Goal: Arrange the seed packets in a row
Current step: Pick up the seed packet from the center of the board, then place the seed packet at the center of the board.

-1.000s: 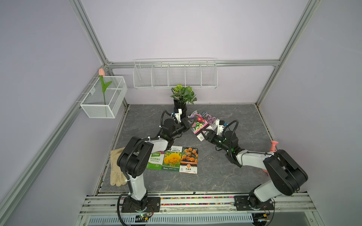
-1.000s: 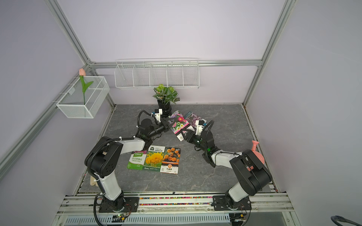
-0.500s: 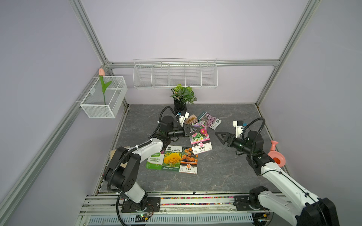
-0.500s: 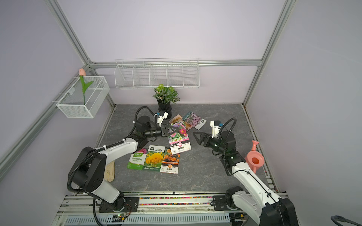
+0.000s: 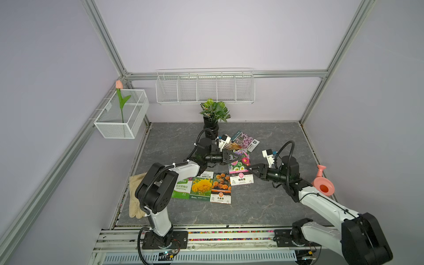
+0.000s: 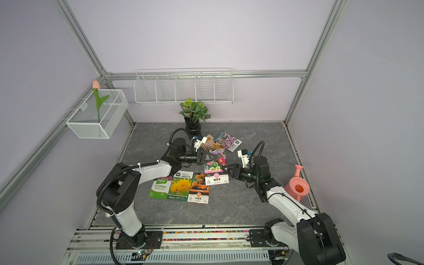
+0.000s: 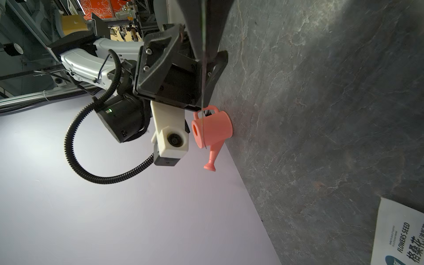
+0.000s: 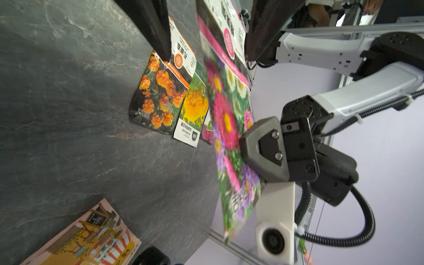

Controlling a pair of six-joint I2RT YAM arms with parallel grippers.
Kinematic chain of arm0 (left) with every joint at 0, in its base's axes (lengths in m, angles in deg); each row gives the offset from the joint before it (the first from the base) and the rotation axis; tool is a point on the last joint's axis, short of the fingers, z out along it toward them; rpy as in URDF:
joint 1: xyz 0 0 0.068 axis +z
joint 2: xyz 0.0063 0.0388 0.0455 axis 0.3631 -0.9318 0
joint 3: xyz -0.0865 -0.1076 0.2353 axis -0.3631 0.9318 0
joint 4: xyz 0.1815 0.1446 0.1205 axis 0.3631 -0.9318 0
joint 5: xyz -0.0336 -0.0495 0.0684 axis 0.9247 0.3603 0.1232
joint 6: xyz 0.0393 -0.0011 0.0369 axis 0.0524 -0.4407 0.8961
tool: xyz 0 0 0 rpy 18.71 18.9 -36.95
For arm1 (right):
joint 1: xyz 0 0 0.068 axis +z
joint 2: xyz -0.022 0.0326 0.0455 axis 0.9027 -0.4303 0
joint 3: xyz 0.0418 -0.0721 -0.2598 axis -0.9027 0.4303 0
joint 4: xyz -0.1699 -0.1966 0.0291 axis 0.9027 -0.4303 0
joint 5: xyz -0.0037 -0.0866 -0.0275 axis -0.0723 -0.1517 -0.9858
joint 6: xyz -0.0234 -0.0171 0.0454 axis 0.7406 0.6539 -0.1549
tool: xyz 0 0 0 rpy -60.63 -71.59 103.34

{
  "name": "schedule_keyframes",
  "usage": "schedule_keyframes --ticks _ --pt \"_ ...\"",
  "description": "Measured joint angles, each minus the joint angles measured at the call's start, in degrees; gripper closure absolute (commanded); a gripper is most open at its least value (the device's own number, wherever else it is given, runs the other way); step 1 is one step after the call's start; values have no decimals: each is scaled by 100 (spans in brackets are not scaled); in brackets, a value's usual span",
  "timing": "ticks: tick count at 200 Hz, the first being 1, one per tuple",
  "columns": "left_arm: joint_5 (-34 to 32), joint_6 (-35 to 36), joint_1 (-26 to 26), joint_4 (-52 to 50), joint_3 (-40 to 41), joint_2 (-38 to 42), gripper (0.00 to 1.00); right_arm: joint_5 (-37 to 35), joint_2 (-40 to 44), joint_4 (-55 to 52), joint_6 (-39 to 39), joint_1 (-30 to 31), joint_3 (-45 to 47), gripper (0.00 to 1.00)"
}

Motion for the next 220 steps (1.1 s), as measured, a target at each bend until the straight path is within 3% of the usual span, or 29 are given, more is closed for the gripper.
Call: schedule_keyframes --ticks 45,59,70,78,86,89,117,161,220 --pt "0 -350 -4 315 -315 -407 99 79 44 140 -107 0 83 92" --pt "35 -439 -7 417 -378 -481 74 68 44 175 -114 0 138 93" --pt "20 -503 -20 446 -422 -518 43 61 44 186 -120 0 186 93" --pt "11 -518 -22 439 -452 -535 27 57 46 186 -118 0 227 93" --pt "-24 -505 -22 398 -481 -549 4 39 55 173 -114 0 273 93" --pt "-46 -505 -22 374 -487 -549 0 31 57 170 -111 0 289 93" --pt "-452 -129 57 -439 -509 -494 1 -140 144 46 -50 0 439 93" --pt "-1943 664 496 -2214 -442 160 0 -647 466 -74 -103 20 970 93" --pt "-3298 1040 520 -2964 -166 850 0 -1547 734 -201 -415 492 1550 93"
